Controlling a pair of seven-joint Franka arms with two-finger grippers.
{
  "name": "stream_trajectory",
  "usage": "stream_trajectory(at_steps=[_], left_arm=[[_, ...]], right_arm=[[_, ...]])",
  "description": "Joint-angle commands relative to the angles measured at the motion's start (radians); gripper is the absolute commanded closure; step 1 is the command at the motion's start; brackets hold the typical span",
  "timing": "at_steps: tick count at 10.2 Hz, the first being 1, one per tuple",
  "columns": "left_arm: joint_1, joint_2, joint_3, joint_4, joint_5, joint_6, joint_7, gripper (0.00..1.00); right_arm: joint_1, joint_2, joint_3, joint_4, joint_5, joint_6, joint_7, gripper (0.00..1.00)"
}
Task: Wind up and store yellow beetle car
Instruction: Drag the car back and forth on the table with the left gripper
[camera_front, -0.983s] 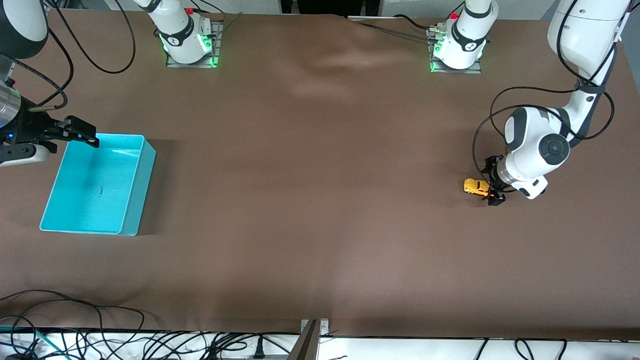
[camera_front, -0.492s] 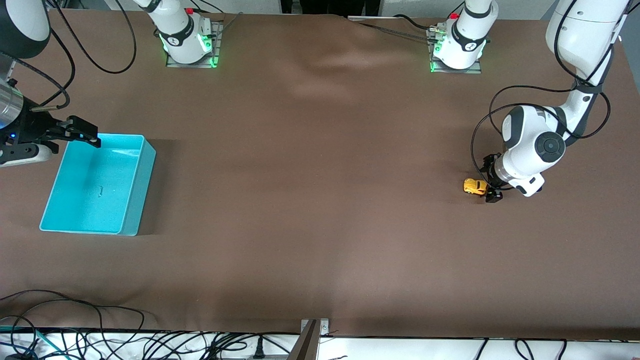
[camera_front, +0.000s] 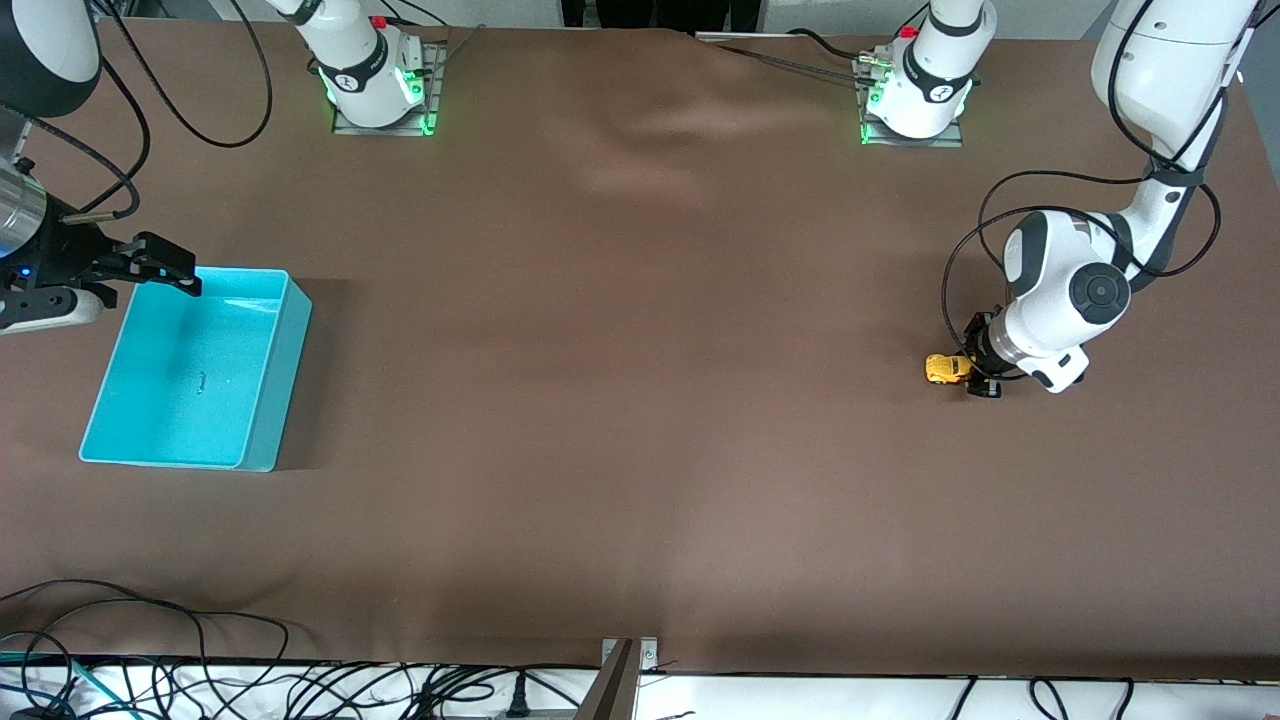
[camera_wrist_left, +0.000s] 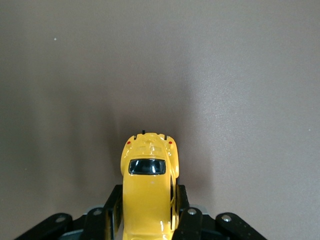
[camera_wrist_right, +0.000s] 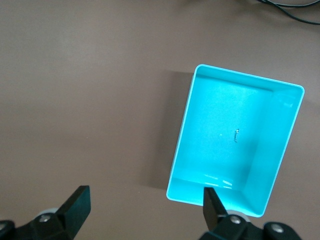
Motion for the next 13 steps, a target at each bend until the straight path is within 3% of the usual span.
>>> stream_trajectory(at_steps=[1, 3, 6, 11, 13], left_arm=[[-0.039, -0.048, 0.001, -0.015, 0.035, -0.004, -0.031, 1.0], [-0.089, -0.081, -0.004, -0.011, 0.035, -0.056, -0.108, 1.0], [-0.148, -0.048, -0.022, -0.008, 0.033, -0.044, -0.226, 1.0], [-0.137, 0.023, -0.05, -0.006, 0.033, -0.013, -0.194, 1.0], [-0.087, 0.032, -0.048, -0.003, 0.035, 0.0, -0.139, 1.0]], right_arm=[[0.003, -0.01, -0.002, -0.013, 0.015, 0.007, -0.003, 0.0], [0.003, -0.01, -0.002, -0.013, 0.015, 0.009, -0.003, 0.0], [0.003, -0.02, -0.002, -0.013, 0.015, 0.001, -0.001, 0.0], [0.001, -0.06, -0.007, -0.048, 0.013, 0.001, -0.001, 0.0], [0.003, -0.065, -0.005, -0.065, 0.012, 0.01, -0.001, 0.0]])
